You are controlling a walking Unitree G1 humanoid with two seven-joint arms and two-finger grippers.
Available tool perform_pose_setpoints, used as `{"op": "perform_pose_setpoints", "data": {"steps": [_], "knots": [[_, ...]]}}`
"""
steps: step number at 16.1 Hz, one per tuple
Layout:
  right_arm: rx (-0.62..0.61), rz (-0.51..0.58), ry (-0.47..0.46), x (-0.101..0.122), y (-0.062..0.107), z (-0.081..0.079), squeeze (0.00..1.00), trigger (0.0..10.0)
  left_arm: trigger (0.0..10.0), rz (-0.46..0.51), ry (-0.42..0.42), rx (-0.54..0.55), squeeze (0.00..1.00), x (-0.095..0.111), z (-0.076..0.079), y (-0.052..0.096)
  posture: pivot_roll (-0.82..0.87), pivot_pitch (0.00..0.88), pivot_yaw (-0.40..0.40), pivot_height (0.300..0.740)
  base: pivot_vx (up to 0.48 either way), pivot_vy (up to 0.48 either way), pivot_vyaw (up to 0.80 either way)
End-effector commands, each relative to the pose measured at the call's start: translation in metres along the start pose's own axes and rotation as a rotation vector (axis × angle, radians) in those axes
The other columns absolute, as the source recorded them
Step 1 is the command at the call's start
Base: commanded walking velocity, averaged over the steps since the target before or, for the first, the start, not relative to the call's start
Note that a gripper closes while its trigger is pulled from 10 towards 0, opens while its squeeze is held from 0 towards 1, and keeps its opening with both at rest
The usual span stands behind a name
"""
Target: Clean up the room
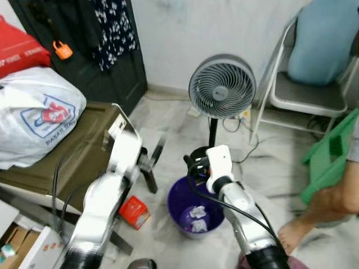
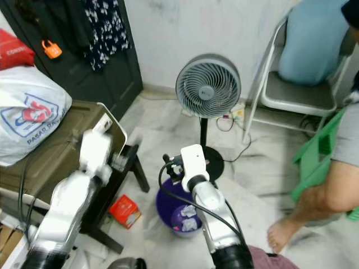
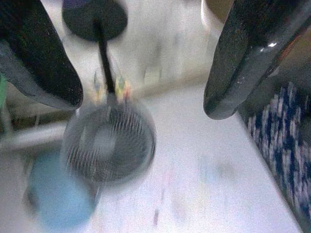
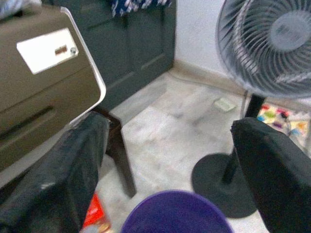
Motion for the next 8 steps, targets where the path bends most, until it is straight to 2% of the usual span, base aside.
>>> {"op": "perform_pose_setpoints", "data": {"steps": [1,2,4,6,8], "knots": [[-0.03,0.02,-0.01,0.005,0.004,0.008,1.0,10.0,10.0,-0.065,-0.005,0.012,0.0,-0.011,0.002,0.005,0.01,0.0,0.044,0.74,0.0,0.0,0.0],[-0.068,0.049,-0.026,0.01,0.013,0.015,1.0,10.0,10.0,-0.057,0.002,0.024,0.0,-0.008,0.005,0.003,0.0,0.0,0.036,0.74,0.0,0.0,0.0],[-0.209,0.097,-0.131,0.013,0.028,0.037,1.0,10.0,10.0,-0.056,0.009,0.079,0.0,-0.006,0.005,0.004,-0.02,0.0,0.035,0.74,0.0,0.0,0.0],[-0.239,0.122,-0.148,0.016,0.042,0.039,1.0,10.0,10.0,-0.073,0.006,0.121,0.0,-0.005,-0.001,0.008,-0.03,0.0,0.043,0.74,0.0,0.0,0.0],[-0.253,0.128,-0.157,0.017,0.048,0.037,1.0,10.0,10.0,-0.094,0.017,0.141,0.0,-0.01,-0.005,0.012,-0.05,0.0,0.06,0.74,0.0,0.0,0.0]]}}
Point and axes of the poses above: a point about 5 cm out from each wrist's last joint towards the gripper, its own y axis pointing back from the gripper into the wrist, its own x axis along the axis of the wrist's last joint, z = x × y, the point moved 1 cm from there along -y, pointing out of the wrist towards the gripper, and after that the axes turned 1 degree about y, right-handed, at the moved point
